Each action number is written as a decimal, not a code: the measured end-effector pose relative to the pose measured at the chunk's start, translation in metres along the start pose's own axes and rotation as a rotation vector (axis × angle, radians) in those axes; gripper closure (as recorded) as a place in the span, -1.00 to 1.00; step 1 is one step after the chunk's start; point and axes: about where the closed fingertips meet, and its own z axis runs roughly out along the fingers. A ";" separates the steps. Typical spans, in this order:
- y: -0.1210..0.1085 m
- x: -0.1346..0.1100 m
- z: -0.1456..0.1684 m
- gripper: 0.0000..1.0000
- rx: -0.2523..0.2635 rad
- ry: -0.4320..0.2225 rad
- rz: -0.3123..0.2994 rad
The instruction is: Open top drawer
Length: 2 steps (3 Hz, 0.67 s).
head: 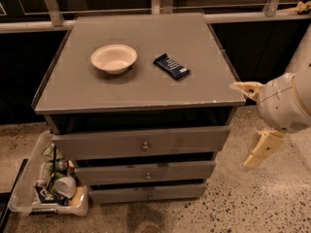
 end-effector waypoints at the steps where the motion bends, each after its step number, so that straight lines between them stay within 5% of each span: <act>1: 0.003 0.008 0.033 -1.00 0.005 0.040 -0.023; 2: -0.004 0.027 0.077 -1.00 0.038 0.073 -0.022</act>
Offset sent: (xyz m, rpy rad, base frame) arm 0.0607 0.0108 -0.1340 -0.1056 -0.0657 -0.0636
